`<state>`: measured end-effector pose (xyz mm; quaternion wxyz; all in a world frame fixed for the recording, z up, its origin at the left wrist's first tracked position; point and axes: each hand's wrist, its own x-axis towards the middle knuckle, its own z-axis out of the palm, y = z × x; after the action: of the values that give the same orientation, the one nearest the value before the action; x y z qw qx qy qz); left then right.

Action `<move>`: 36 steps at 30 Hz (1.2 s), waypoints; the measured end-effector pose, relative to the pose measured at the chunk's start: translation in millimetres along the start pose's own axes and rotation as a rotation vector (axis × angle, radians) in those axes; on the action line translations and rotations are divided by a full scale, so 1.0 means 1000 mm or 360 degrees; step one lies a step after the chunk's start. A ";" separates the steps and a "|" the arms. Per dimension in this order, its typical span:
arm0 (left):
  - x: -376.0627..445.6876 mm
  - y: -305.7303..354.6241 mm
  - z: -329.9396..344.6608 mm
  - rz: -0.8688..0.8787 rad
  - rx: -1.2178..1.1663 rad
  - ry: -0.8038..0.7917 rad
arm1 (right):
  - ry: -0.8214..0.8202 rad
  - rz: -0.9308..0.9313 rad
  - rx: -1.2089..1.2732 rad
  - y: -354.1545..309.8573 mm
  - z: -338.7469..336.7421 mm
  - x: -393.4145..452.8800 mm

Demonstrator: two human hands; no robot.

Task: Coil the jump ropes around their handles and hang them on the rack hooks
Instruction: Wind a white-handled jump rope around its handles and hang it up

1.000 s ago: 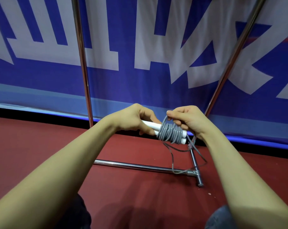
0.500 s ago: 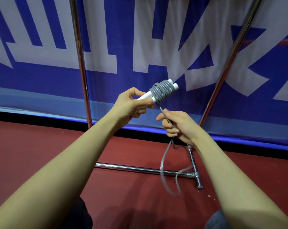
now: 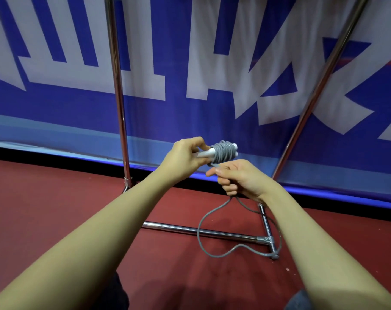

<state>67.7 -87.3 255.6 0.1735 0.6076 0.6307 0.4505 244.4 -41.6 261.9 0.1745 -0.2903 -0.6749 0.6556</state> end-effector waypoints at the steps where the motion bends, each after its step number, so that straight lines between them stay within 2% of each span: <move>1: -0.001 -0.001 0.001 -0.0004 0.0063 -0.0030 | -0.0016 -0.0005 -0.0051 0.000 -0.001 -0.001; 5: -0.004 0.001 0.004 -0.0029 0.0470 -0.0151 | -0.0022 0.0015 -0.0266 0.003 -0.005 -0.003; 7: -0.005 0.003 0.000 -0.0051 0.0546 -0.0285 | 0.0007 0.0057 -0.0272 0.004 -0.007 -0.003; 9: -0.006 0.002 -0.004 -0.0070 0.0433 -0.0473 | 0.0097 0.0069 -0.0286 0.003 -0.010 -0.004; 13: -0.007 0.005 -0.011 -0.0121 0.0192 -0.0802 | 0.0441 -0.0008 -0.0536 -0.002 -0.016 -0.006; 16: -0.007 0.008 -0.015 -0.0101 -0.0005 -0.0916 | 0.0592 -0.0052 -0.0644 -0.004 -0.018 -0.007; 21: -0.006 0.014 -0.022 -0.0157 -0.0469 -0.0990 | 0.0612 -0.0157 -0.0469 -0.009 -0.018 -0.007; 25: -0.007 0.022 -0.016 -0.0127 -0.1139 -0.0910 | 0.0690 -0.0243 -0.0074 -0.011 -0.017 -0.004; 28: -0.003 0.031 -0.008 -0.0152 -0.1360 -0.0674 | 0.0662 -0.0308 -0.0007 -0.011 -0.013 -0.004; 31: 0.001 0.037 -0.001 -0.0212 -0.1289 -0.0349 | 0.0476 -0.0246 0.0105 -0.005 -0.013 -0.003; 36: 0.004 0.034 0.005 -0.0232 -0.0959 -0.0178 | 0.0277 -0.0176 0.0164 0.000 -0.014 -0.002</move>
<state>91.7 -86.6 281.2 0.4119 0.5059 0.5002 0.5693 254.5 -31.4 262.8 0.2829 -0.2991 -0.6374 0.6513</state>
